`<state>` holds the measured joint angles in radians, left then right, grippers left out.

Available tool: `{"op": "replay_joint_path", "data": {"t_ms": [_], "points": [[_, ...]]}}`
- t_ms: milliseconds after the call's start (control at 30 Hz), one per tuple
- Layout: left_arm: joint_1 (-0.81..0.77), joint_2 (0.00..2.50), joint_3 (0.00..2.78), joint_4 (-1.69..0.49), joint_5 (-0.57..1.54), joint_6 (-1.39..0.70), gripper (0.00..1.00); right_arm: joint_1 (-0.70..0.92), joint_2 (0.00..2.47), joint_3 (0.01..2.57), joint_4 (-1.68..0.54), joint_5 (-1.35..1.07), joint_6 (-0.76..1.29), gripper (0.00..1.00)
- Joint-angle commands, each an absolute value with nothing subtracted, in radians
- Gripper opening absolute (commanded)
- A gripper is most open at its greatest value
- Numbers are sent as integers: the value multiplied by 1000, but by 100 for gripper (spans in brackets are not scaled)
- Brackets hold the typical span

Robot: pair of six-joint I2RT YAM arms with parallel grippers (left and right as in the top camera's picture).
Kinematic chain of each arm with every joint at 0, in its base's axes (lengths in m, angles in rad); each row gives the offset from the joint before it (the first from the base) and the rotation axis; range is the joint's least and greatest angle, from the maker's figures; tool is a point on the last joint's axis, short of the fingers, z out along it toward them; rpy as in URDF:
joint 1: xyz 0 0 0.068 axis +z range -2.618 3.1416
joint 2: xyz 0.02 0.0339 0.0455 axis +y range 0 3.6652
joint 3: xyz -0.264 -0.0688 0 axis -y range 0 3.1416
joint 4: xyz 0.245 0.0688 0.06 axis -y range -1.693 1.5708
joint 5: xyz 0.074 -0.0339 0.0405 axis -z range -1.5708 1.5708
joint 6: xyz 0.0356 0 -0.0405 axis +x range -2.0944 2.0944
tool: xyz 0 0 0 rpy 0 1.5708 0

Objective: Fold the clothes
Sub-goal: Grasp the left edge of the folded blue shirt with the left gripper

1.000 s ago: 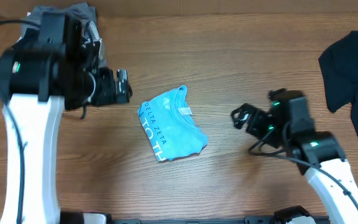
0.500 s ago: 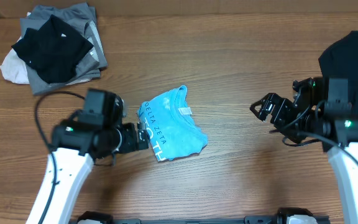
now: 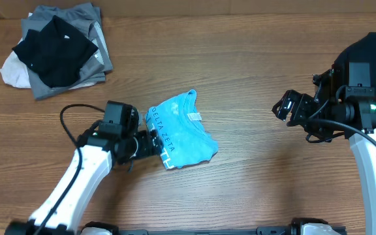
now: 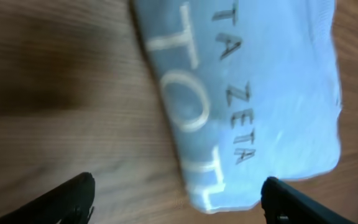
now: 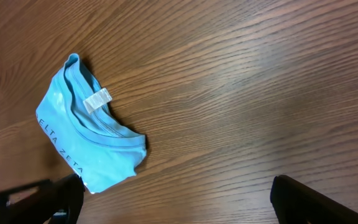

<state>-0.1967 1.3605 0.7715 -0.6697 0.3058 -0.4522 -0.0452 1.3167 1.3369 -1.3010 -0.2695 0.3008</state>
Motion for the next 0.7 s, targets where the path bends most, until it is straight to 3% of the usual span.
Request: {"op": "replay_joint_path", "data": {"t_ms": [0, 667], "points": [[-203, 1449, 756, -590, 427, -493, 84, -45, 1319, 1333, -1297, -255, 287, 100], [-202, 1782, 756, -337, 474, -469, 86, -45, 1320, 1330, -1296, -255, 287, 100]]}}
